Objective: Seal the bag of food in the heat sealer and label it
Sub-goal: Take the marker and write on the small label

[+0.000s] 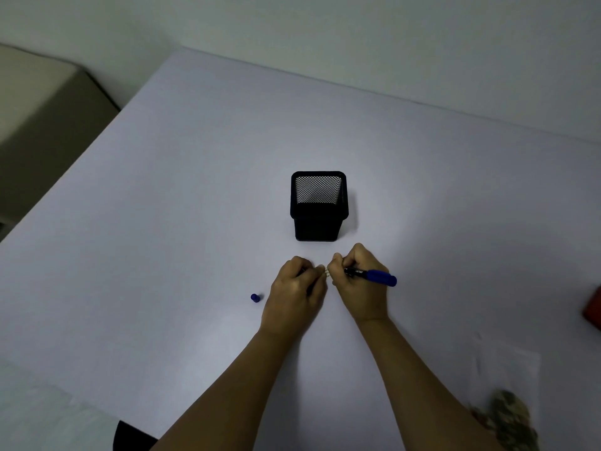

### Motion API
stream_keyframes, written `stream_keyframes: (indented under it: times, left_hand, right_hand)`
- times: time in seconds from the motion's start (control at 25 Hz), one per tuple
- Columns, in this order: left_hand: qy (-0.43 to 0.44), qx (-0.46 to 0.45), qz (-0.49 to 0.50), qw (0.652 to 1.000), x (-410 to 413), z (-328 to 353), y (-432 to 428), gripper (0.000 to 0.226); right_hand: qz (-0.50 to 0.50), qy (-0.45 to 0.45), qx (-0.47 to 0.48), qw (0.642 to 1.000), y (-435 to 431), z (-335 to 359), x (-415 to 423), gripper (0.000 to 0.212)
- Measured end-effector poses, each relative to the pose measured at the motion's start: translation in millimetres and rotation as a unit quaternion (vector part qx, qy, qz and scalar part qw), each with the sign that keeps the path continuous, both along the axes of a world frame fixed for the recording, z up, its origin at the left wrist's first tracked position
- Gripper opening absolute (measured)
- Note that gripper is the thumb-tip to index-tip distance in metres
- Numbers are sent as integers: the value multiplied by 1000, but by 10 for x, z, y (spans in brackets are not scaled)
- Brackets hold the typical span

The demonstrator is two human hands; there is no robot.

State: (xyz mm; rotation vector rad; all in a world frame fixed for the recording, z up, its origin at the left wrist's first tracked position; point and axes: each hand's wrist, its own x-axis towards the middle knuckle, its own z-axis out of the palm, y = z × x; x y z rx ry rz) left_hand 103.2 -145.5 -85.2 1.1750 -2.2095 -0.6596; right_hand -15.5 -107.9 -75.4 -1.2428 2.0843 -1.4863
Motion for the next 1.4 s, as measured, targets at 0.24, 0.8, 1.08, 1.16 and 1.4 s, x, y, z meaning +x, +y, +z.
stream_keyframes:
  times: [0.24,0.8,1.08,1.16,1.4]
  left_hand:
    - [-4,-5,-3,1000,0,-20,1,15]
    - [-6,-6,-4,1000,2,-27,-1,17]
    - [-4,-3,-4,1000,2,-34,-4,16]
    - [-5,-1,-3,1000,2,-33,-3,17]
    - [-6,-4,-2,1000,1,-20,1,29]
  right_hand:
    - [-23,9,-3,1000,9,-6,-1,26]
    - [-14,21,-7,1000,4,-24,-2,25]
    - [-21,32,-16,999,-1,-31,4,26]
    - [-22,32,-21,999,0,-42,4,26]
    - [-17,49,-37,998,2,-94,1,29]
